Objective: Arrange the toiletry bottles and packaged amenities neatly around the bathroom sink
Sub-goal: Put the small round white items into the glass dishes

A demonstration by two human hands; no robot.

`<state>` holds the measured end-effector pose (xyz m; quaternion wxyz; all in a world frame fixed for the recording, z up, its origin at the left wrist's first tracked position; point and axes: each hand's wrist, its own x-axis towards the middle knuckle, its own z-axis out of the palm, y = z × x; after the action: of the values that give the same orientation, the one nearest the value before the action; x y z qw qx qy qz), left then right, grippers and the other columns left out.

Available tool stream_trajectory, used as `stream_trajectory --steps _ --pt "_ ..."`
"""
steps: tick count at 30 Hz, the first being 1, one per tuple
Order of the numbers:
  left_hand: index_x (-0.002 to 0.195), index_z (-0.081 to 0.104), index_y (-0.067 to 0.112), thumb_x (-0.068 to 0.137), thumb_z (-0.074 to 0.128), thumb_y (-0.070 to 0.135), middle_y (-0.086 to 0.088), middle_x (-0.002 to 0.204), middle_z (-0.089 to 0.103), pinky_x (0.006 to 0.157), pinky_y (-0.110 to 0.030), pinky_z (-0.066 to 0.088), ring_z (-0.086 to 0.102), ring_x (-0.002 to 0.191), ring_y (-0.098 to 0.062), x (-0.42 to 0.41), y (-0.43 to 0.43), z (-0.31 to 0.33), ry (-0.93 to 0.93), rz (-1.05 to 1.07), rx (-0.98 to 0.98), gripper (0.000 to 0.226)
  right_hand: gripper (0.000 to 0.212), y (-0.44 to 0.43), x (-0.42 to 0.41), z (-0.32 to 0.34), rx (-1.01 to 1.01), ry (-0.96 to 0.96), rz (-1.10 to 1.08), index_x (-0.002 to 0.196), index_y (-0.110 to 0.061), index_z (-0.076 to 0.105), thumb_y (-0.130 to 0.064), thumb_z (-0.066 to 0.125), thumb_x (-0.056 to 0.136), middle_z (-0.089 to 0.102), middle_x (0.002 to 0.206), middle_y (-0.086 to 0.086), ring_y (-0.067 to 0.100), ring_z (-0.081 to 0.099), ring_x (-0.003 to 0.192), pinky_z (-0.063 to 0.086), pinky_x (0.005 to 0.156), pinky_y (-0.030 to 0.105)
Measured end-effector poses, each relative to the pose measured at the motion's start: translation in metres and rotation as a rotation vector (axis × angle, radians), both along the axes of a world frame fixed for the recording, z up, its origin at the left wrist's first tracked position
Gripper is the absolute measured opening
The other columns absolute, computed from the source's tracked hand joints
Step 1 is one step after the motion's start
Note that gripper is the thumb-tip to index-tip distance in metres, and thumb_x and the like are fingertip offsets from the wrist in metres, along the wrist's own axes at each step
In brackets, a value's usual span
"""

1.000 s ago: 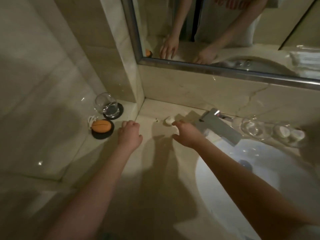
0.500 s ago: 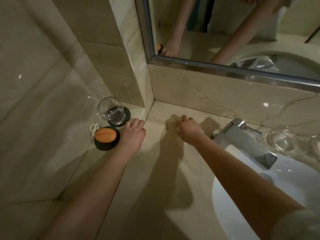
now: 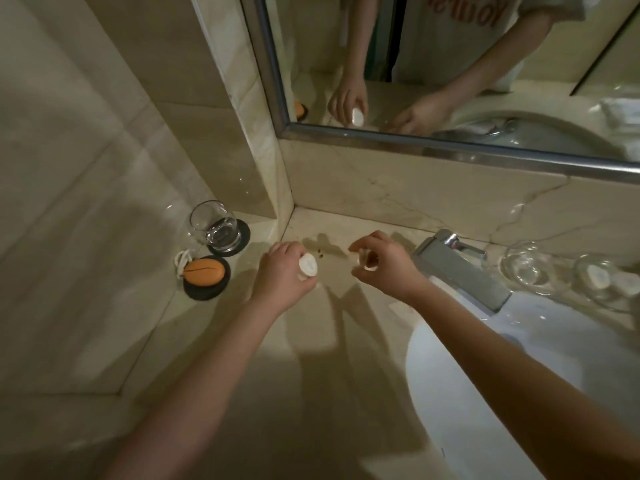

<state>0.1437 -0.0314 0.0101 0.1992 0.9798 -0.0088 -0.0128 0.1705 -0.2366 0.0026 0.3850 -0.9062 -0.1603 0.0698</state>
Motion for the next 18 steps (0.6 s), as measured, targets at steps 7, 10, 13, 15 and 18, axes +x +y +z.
stream_trajectory --steps 7,10,13,15,18 --pt "0.096 0.056 0.014 0.068 0.078 0.024 0.001 0.093 0.056 0.072 -0.025 0.037 0.052 0.088 -0.017 -0.034 -0.073 0.025 -0.052 -0.002 -0.31 0.037 0.036 -0.077 -0.064 0.042 0.157 0.002 -0.133 0.09 -0.019 0.056 0.003 0.072 0.067 0.058 0.096 0.008 0.025 0.061 0.079 0.054 0.073 0.03" --pt "0.097 0.057 0.015 0.067 0.079 0.022 -0.002 0.096 0.061 0.072 -0.025 0.037 0.054 0.09 -0.019 -0.039 -0.109 0.034 -0.05 -0.035 -0.385 0.038 0.04 -0.117 -0.086 0.047 0.11 -0.006 -0.179 0.103 -0.014 0.063 -0.002 0.076 0.066 0.058 0.097 0.004 0.019 0.058 0.081 0.051 0.072 0.023" --pt "0.097 0.059 0.012 0.067 0.078 0.021 -0.005 0.097 0.062 0.077 -0.03 0.041 0.054 0.093 -0.021 -0.041 -0.147 0.044 -0.075 -0.109 -0.392 0.037 0.044 -0.159 -0.098 0.044 0.102 0.0 -0.243 0.109 -0.015 0.066 -0.003 0.077 0.068 0.058 0.096 -0.001 0.01 0.057 0.082 0.045 0.069 0.009" --pt "0.097 0.06 0.012 0.067 0.078 0.022 -0.005 0.097 0.063 0.079 -0.031 0.039 0.053 0.095 -0.023 -0.039 -0.176 0.049 -0.098 -0.179 -0.353 0.036 0.046 -0.189 -0.102 0.041 0.098 -0.002 -0.307 0.112 -0.013 0.066 0.001 0.074 0.069 0.058 0.099 -0.001 0.009 0.059 0.083 0.048 0.074 0.009" --pt "0.099 0.062 0.013 0.067 0.077 0.027 -0.004 0.1 0.063 0.083 -0.032 0.04 0.053 0.099 -0.024 -0.029 -0.216 0.056 -0.11 -0.262 -0.284 0.037 0.051 -0.228 -0.101 0.035 0.054 0.018 -0.403 0.117 -0.006 0.063 0.006 0.071 0.069 0.057 0.104 0.001 0.017 0.062 0.089 0.053 0.085 0.024"
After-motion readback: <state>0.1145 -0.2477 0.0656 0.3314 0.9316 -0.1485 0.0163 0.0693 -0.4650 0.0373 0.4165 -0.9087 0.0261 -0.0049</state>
